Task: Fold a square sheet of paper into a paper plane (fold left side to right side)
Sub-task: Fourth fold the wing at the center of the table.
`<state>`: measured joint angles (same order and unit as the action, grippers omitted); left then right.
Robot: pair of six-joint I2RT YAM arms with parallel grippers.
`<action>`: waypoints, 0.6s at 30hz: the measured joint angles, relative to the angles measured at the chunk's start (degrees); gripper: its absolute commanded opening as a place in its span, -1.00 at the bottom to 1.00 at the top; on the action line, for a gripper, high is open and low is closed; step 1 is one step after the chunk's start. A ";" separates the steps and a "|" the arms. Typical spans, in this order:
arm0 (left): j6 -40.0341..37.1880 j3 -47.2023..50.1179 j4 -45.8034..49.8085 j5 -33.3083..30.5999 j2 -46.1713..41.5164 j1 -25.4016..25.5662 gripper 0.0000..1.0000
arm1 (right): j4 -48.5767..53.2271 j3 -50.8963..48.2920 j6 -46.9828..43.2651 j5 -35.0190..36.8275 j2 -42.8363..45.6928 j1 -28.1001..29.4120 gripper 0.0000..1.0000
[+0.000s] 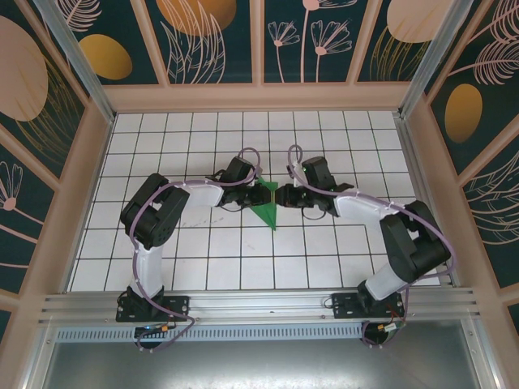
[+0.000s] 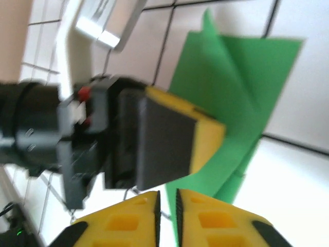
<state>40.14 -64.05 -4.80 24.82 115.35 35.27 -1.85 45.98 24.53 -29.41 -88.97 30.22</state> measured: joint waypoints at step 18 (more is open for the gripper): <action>0.00 0.00 0.00 -0.02 0.00 0.00 -0.46 | -3.06 -2.54 2.97 -3.82 -7.98 4.90 -0.78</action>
<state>40.14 -64.05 -4.80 24.80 115.35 35.27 -4.91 43.44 27.51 -33.23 -96.95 35.11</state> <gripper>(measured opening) 0.270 0.112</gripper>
